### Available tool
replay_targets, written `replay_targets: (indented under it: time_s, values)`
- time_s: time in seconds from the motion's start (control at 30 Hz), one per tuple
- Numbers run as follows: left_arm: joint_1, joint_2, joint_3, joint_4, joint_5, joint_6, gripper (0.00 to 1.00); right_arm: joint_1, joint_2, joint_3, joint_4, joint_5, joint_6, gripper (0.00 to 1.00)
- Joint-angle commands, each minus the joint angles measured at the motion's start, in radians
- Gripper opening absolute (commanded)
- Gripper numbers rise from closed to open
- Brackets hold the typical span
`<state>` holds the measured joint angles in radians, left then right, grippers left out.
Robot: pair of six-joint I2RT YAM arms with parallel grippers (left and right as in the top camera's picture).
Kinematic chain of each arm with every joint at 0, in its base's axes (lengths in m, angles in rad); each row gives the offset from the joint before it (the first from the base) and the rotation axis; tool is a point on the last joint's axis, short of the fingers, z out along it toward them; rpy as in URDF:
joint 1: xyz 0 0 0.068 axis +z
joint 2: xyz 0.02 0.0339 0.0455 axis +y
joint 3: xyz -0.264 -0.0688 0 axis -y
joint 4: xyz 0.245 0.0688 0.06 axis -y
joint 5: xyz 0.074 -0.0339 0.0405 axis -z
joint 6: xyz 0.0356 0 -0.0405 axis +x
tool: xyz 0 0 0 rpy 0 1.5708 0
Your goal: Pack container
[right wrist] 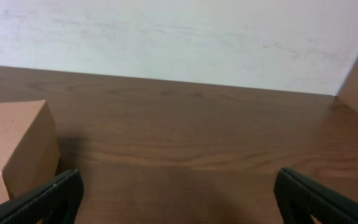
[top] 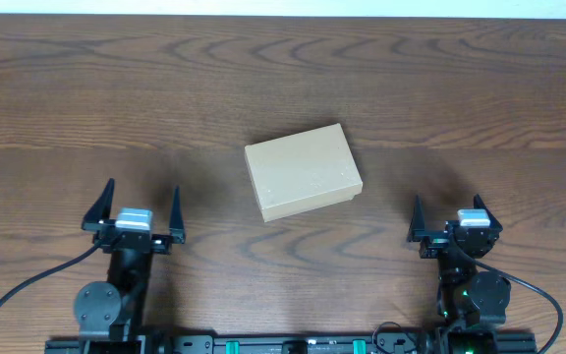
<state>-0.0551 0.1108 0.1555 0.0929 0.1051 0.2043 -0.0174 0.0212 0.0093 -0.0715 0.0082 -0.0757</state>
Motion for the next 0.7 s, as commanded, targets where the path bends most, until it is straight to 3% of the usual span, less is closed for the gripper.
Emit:
replay_targets:
  time_s: [0.0, 0.23, 0.67]
  values:
    - [0.003, -0.027, -0.058, 0.034, -0.007, -0.018, 0.95, 0.013, -0.009, -0.004, -0.003, 0.003, 0.015, 0.99]
    - [0.003, -0.042, -0.150, 0.042, -0.012, -0.018, 0.95, 0.013, -0.009, -0.004, -0.003, 0.003, 0.015, 0.99]
    - [0.040, -0.042, -0.151, -0.167, -0.039, -0.003, 0.95, 0.013, -0.009, -0.004, -0.003, 0.003, 0.015, 0.99]
